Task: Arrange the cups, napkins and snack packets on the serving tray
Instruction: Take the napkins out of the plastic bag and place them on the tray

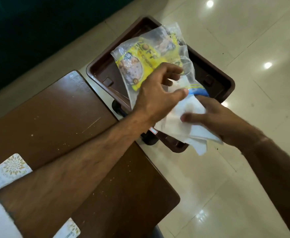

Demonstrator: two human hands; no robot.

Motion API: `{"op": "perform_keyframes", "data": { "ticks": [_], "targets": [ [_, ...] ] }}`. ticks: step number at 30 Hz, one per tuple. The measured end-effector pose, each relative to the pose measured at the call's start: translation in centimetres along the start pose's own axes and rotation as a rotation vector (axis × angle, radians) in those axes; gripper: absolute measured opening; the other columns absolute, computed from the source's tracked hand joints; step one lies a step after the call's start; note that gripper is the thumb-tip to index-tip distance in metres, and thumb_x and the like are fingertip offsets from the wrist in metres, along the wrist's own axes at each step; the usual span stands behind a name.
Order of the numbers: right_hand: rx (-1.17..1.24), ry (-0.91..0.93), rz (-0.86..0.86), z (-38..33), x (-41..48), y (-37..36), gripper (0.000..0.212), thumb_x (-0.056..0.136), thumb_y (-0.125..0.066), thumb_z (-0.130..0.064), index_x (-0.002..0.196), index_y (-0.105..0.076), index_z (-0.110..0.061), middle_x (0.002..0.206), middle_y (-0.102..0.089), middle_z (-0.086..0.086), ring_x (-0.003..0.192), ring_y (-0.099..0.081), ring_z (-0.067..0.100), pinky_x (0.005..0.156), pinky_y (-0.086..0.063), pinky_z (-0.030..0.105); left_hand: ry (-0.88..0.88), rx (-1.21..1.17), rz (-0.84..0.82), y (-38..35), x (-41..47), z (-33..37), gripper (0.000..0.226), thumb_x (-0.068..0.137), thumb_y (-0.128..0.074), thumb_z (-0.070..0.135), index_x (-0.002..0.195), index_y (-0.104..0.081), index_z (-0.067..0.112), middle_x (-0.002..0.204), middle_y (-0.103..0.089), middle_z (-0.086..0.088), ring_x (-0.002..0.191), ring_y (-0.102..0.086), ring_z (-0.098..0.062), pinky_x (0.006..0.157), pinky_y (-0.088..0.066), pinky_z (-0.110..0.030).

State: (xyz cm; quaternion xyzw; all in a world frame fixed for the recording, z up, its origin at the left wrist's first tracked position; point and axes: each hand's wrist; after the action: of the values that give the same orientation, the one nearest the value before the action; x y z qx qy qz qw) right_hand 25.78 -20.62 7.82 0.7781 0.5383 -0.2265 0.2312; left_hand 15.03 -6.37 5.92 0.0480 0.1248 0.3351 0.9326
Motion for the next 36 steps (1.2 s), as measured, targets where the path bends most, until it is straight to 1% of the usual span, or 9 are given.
{"op": "perform_keyframes", "data": {
  "ticks": [7,10,12,15,18,22,27,32,36],
  "targets": [
    [0.066,0.052,-0.228,0.0,-7.5,0.1,0.038,0.086,-0.073,-0.014,0.123,-0.065,-0.02,0.113,-0.074,0.008,0.1,-0.072,0.022,0.077,-0.059,0.029,0.416,-0.508,0.172,3.1,-5.8,-1.3,0.014,0.096,-0.061,0.023,0.103,-0.062,0.011,0.099,-0.069,-0.01,0.077,-0.065,-0.021,0.078,-0.052,-0.037],
    [0.014,0.068,-0.298,-1.1,-7.2,-3.4,0.04,0.086,-0.074,-0.01,0.122,-0.065,-0.024,0.115,-0.074,-0.001,0.104,-0.071,0.014,0.08,-0.056,0.023,0.684,-0.915,-0.187,3.9,-10.2,-2.5,0.057,0.096,-0.053,0.051,0.127,-0.058,0.004,0.123,-0.064,-0.018,0.111,-0.06,-0.037,0.106,-0.042,-0.056],
    [-0.16,0.046,-0.235,-1.1,-6.2,-6.2,0.046,0.081,-0.081,-0.025,0.121,-0.058,-0.029,0.113,-0.072,-0.009,0.103,-0.069,0.006,0.083,-0.056,0.024,0.772,-1.203,-0.387,5.0,-12.9,-2.9,0.079,0.092,-0.049,0.065,0.144,-0.049,0.006,0.145,-0.051,-0.022,0.131,-0.047,-0.04,0.116,-0.032,-0.056],
    [-0.48,0.105,0.044,-0.9,-5.6,-11.4,0.053,0.076,-0.079,-0.048,0.112,-0.044,-0.032,0.102,-0.063,-0.019,0.095,-0.06,-0.008,0.081,-0.049,0.011,0.768,-1.317,-0.311,7.1,-15.9,-4.3,0.075,0.092,-0.046,0.068,0.144,-0.052,0.014,0.148,-0.051,-0.018,0.132,-0.051,-0.036,0.111,-0.041,-0.05],
    [-0.695,0.259,0.222,-0.7,-6.0,-15.3,0.043,0.08,-0.07,-0.054,0.105,-0.043,-0.031,0.097,-0.055,-0.014,0.085,-0.055,0.001,0.065,-0.037,0.008,0.743,-1.331,-0.171,8.7,-18.6,-5.6,0.067,0.094,-0.043,0.066,0.139,-0.058,0.018,0.143,-0.057,-0.014,0.128,-0.057,-0.034,0.105,-0.047,-0.049],
    [-0.784,0.287,0.251,-0.9,-6.3,-18.9,0.022,0.085,-0.067,-0.047,0.087,-0.05,-0.032,0.093,-0.058,-0.01,0.083,-0.055,0.008,0.067,-0.038,0.014,0.698,-1.371,-0.036,10.8,-21.4,-6.6,0.063,0.096,-0.039,0.066,0.135,-0.062,0.023,0.14,-0.061,-0.011,0.121,-0.063,-0.031,0.087,-0.057,-0.042],
    [-0.532,0.213,0.237,-2.1,-6.9,-22.1,0.014,0.086,-0.073,-0.033,0.081,-0.06,-0.031,0.074,-0.065,-0.016,0.08,-0.06,-0.007,0.061,-0.042,0.001,0.624,-1.451,0.022,12.5,-24.1,-7.8,0.062,0.097,-0.041,0.064,0.136,-0.061,0.021,0.139,-0.061,-0.014,0.125,-0.06,-0.036,0.1,-0.051,-0.05],
    [-0.116,0.035,0.126,-2.5,-6.9,-24.8,0.007,0.086,-0.075,-0.026,0.085,-0.073,-0.02,0.087,-0.076,0.001,0.066,-0.065,0.0,0.058,-0.049,0.01,0.591,-1.455,0.068,13.9,-26.1,-9.0,0.069,0.091,-0.046,0.071,0.134,-0.063,0.019,0.137,-0.062,-0.015,0.125,-0.06,-0.038,0.106,-0.045,-0.054],
    [-0.563,0.188,0.176,-2.4,-7.3,-27.0,0.012,0.083,-0.076,-0.036,0.082,-0.065,-0.034,0.09,-0.07,-0.014,0.077,-0.064,0.0,0.059,-0.043,0.001,0.51,-1.458,0.062,15.2,-27.7,-9.1,0.063,0.087,-0.064,0.057,0.136,-0.061,0.019,0.138,-0.061,-0.016,0.122,-0.06,-0.038,0.107,-0.043,-0.059]
  ]
}}
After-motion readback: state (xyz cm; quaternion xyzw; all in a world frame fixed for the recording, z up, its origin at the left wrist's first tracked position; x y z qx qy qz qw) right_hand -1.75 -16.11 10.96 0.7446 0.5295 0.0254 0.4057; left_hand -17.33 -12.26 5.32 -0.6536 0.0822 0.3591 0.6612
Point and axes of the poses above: each hand's wrist, its own x-axis towards the middle knuckle, its own y-axis out of the back of the hand, z = x × y
